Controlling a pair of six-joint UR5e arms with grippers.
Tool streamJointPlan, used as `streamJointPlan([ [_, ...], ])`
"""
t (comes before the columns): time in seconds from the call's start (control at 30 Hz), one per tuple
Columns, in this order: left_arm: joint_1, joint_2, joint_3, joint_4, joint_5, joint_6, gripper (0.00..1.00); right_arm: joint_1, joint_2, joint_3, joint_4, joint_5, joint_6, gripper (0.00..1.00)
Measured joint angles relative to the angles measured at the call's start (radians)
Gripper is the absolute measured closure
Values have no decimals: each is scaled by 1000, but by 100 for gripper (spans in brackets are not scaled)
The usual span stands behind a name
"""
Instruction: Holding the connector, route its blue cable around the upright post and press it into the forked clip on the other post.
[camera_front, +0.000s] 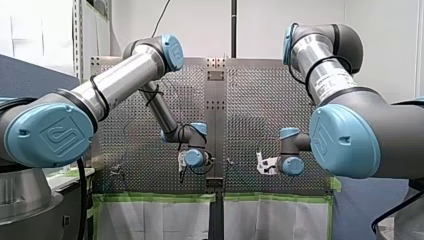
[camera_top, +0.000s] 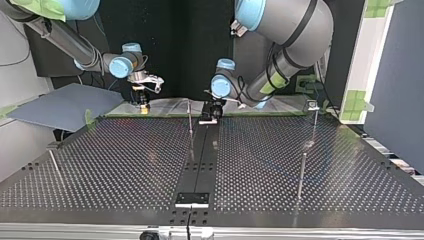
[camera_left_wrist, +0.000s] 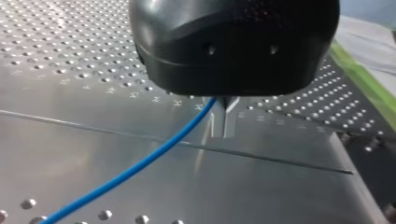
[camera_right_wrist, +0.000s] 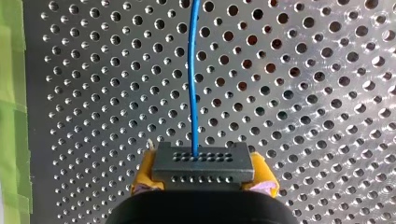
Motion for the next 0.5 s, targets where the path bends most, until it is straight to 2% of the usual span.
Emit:
streamJointPlan([
  [0.13,0,0,0,-29,-4,27,100,0,0,0,0,0,0,99],
  [0.17,0,0,0,-40,-7,36,92,0,0,0,0,0,0,99],
  [0.2,0,0,0,-48,-10,41,92,0,0,0,0,0,0,99],
  [0.27,0,0,0,-65,-21,46,69,0,0,0,1,0,0,99],
  [0.3,0,1,0,-71,-24,47,69,0,0,0,2,0,0,99],
  [0.37,-2,1,0,-82,-24,49,27,0,0,0,2,-1,0,99],
  [0.4,-3,1,0,-86,-21,49,27,0,0,0,2,-1,0,99],
  [0.43,-5,1,0,-91,-16,49,8,0,0,0,2,-1,0,99],
  [0.47,-6,1,0,-98,-10,48,0,0,0,0,2,-1,0,99],
  [0.5,-7,1,0,-104,-5,48,0,0,0,0,2,-1,0,99],
])
